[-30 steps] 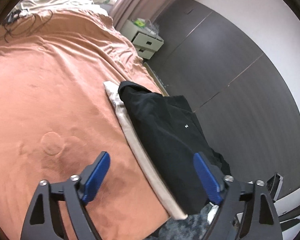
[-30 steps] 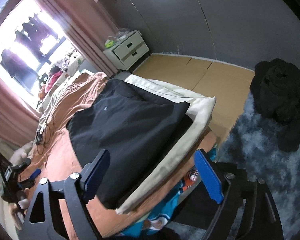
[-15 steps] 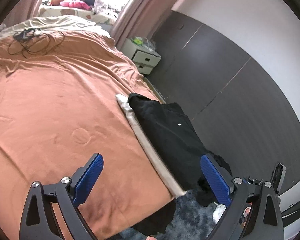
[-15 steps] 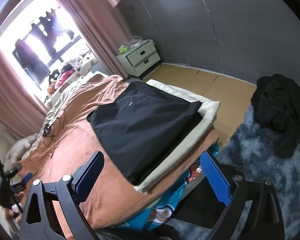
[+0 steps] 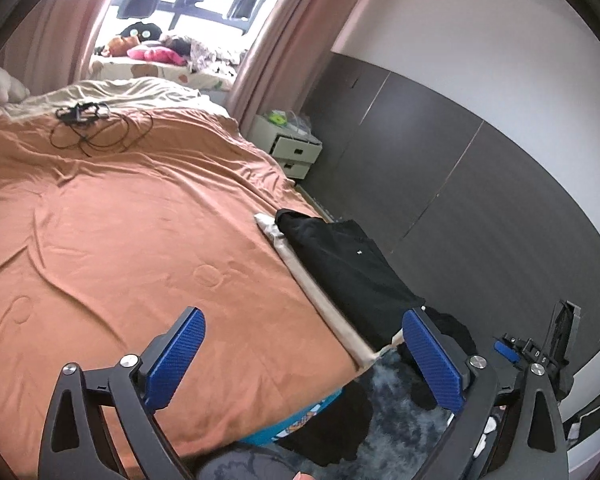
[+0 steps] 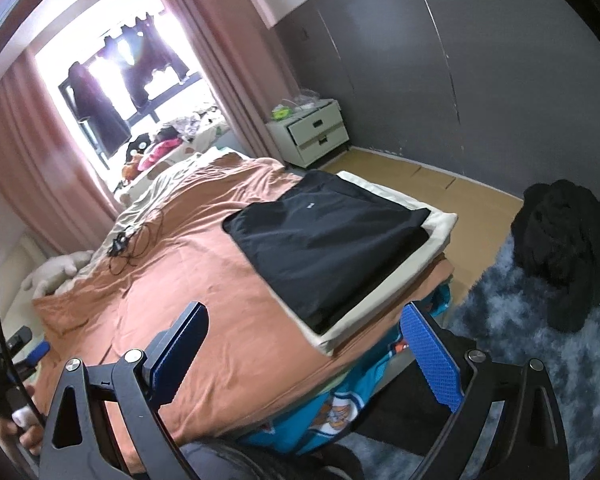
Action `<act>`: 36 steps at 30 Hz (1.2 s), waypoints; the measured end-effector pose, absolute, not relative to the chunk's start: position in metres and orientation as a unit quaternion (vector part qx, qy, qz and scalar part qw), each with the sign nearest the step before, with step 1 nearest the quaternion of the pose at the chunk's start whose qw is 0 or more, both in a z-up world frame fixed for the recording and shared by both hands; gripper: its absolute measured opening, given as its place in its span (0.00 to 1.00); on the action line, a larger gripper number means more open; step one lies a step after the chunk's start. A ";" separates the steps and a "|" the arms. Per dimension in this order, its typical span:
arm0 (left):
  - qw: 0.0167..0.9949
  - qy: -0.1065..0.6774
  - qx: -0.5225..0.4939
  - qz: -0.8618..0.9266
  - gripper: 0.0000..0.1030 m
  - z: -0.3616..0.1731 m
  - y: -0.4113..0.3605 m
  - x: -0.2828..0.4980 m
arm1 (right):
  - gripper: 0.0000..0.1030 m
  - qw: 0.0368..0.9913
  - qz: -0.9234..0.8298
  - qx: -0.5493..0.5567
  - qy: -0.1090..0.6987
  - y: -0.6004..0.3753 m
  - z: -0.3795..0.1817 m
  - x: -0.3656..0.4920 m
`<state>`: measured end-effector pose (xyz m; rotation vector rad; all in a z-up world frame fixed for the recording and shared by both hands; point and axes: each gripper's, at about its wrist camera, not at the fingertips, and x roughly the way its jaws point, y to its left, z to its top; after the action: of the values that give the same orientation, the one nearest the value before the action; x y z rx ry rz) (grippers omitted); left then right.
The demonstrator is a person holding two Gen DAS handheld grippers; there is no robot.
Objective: Fold large clothes
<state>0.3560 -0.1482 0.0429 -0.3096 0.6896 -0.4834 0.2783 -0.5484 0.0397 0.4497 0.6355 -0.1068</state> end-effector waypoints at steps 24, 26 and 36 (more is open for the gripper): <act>0.945 0.251 -0.116 -0.173 0.99 0.047 -0.075 0.181 | 0.99 0.946 0.022 0.144 0.289 -0.455 0.042 0.167; 0.948 0.244 -0.114 -0.167 0.99 0.043 -0.071 0.166 | 0.99 0.947 0.027 0.139 0.287 -0.450 0.040 0.160; 0.962 0.217 -0.103 -0.129 0.99 0.033 -0.053 0.101 | 0.99 0.953 0.057 0.115 0.275 -0.425 0.028 0.120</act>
<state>0.1006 -0.0525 0.0326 -0.2090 0.4398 -0.2613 0.1199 -0.4250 0.0277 0.2343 0.5584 0.1161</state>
